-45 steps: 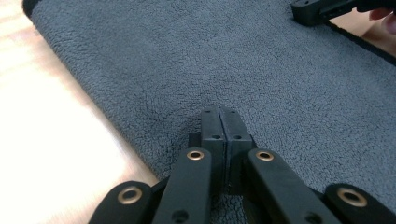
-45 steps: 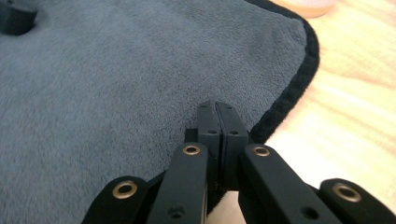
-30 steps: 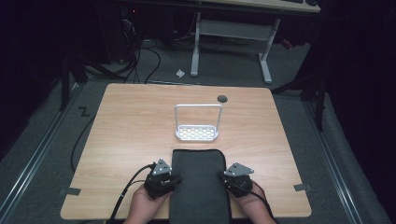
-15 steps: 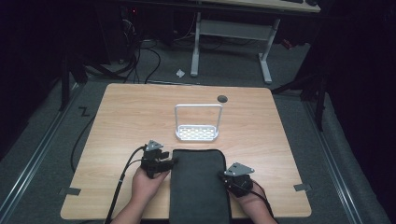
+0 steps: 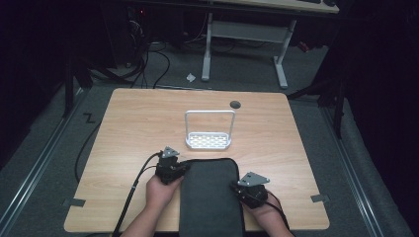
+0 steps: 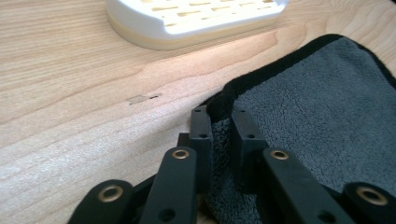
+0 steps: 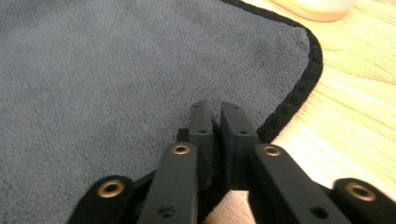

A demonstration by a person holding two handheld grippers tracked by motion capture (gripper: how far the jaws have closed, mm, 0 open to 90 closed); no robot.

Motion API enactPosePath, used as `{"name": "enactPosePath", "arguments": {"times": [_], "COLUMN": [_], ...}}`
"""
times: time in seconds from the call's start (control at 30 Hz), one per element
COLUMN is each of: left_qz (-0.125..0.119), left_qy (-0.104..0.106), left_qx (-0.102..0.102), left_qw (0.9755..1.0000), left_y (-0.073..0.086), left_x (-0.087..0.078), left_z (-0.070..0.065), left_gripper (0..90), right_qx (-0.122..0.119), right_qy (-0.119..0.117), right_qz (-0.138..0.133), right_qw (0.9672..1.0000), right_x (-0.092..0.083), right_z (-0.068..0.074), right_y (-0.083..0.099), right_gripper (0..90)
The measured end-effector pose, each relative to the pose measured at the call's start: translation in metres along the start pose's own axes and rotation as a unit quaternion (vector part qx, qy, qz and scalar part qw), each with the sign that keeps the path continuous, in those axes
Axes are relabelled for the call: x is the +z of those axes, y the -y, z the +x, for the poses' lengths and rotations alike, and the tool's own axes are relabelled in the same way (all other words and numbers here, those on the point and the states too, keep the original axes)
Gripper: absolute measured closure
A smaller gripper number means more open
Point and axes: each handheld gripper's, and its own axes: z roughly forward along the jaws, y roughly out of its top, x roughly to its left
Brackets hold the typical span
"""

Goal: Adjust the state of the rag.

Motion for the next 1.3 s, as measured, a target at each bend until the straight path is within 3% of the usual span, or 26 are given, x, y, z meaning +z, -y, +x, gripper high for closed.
{"name": "enactPosePath", "arguments": {"times": [0.13,0.27,0.33,0.43,0.7,0.87,1.07,1.3], "left_qz": [-0.001,0.000,-0.001,0.000,-0.001,-0.001,-0.001,0.000], "left_qy": [-0.002,-0.002,-0.003,-0.002,0.000,0.001,0.002,0.002], "left_qx": [0.002,0.002,0.003,0.003,0.002,0.000,0.000,0.000], "left_qw": [1.0000,1.0000,1.0000,1.0000,1.0000,1.0000,1.0000,1.0000], "left_y": [0.001,0.001,0.001,0.001,0.001,0.001,0.001,0.001], "left_x": [0.000,-0.001,-0.001,-0.001,-0.001,-0.001,-0.001,-0.001], "left_z": [-0.001,-0.001,-0.001,-0.001,-0.001,0.000,0.000,0.000], "left_gripper": [81.1,80.2,79.8,79.6,79.0,78.8,78.9,78.9], "right_qx": [0.026,0.048,0.055,0.058,0.059,0.091,0.090,0.089], "right_qy": [0.004,0.029,0.043,0.055,0.047,0.024,0.017,0.003], "right_qz": [-0.024,-0.043,-0.040,-0.017,0.011,0.014,0.002,-0.002], "right_qw": [0.9994,0.9975,0.9967,0.9967,0.9971,0.9955,0.9958,0.9961], "right_x": [-0.002,0.003,0.009,0.025,0.044,0.046,0.046,0.045], "right_z": [-0.006,-0.017,-0.022,-0.030,-0.032,-0.035,-0.032,-0.023], "right_y": [-0.009,-0.029,-0.035,-0.040,-0.039,-0.036,-0.034,-0.034], "right_gripper": [69.8,60.8,56.3,56.3,48.9,45.1,49.2,71.3]}}
